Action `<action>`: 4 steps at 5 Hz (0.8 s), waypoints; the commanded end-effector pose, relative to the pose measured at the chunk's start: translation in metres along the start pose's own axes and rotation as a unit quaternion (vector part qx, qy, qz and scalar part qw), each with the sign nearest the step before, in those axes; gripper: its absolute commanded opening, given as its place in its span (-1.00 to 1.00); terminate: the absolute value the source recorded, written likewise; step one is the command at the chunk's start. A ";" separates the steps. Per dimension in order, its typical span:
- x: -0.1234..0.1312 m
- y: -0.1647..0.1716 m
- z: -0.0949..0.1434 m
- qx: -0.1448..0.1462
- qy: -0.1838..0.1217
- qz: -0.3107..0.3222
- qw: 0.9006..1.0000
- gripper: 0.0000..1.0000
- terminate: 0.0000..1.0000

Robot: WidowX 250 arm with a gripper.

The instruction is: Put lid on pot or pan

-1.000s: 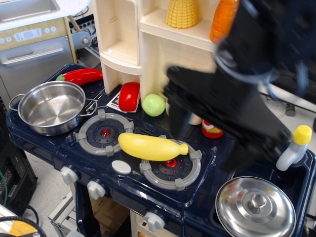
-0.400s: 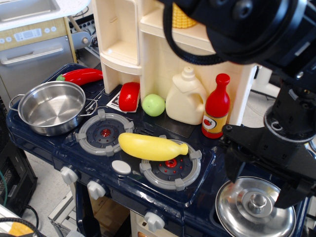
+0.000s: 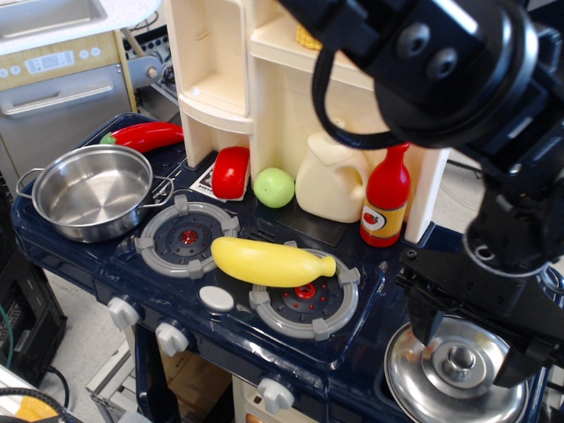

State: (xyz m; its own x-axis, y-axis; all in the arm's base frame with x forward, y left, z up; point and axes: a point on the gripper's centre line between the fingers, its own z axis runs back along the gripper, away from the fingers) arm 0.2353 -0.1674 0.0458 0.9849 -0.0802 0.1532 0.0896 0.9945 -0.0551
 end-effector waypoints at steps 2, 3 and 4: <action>0.001 -0.006 -0.009 -0.016 -0.023 -0.008 1.000 1.00 -1.00; -0.001 -0.003 -0.014 -0.020 -0.025 -0.008 0.999 -1.00 -1.00; -0.002 -0.004 -0.013 -0.014 -0.031 -0.007 0.999 -1.00 -1.00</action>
State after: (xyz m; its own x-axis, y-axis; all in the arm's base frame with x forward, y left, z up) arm 0.2338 -0.1711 0.0268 0.9740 -0.1036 0.2017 0.1197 0.9904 -0.0691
